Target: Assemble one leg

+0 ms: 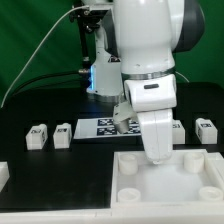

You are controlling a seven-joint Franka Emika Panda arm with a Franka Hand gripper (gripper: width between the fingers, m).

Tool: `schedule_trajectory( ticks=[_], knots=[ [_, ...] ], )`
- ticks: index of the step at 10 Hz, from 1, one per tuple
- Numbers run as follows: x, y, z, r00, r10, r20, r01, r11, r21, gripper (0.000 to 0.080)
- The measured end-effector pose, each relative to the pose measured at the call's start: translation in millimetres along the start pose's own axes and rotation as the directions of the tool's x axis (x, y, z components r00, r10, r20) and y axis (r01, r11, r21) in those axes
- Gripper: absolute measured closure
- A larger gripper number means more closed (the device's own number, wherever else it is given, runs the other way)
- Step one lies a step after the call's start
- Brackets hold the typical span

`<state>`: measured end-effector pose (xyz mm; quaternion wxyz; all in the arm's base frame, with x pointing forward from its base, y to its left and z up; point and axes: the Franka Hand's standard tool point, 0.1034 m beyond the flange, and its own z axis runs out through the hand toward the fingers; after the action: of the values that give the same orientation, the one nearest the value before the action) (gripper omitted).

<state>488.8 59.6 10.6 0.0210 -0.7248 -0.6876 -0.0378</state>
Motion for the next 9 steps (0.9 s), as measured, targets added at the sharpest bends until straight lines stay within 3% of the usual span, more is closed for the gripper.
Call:
schedule_trajectory(
  ticks=[5, 6, 7, 8, 9],
  knots=[
    [-0.2, -0.4, 0.0, 1.0, 0.005, -0.002, -0.005, 1.0, -0.011, 0.0739],
    [-0.7, -0.6, 0.3, 1.0, 0.007, -0.002, -0.007, 1.0, -0.011, 0.0665],
    [-0.9, -0.6, 0.5, 1.0, 0.008, -0.002, -0.008, 1.0, -0.01, 0.0526],
    [-1.0, -0.7, 0.6, 1.0, 0.009, -0.002, -0.009, 1.0, -0.01, 0.0526],
    [-1.1, -0.7, 0.6, 1.0, 0.009, -0.002, -0.009, 1.0, -0.01, 0.0345]
  ],
)
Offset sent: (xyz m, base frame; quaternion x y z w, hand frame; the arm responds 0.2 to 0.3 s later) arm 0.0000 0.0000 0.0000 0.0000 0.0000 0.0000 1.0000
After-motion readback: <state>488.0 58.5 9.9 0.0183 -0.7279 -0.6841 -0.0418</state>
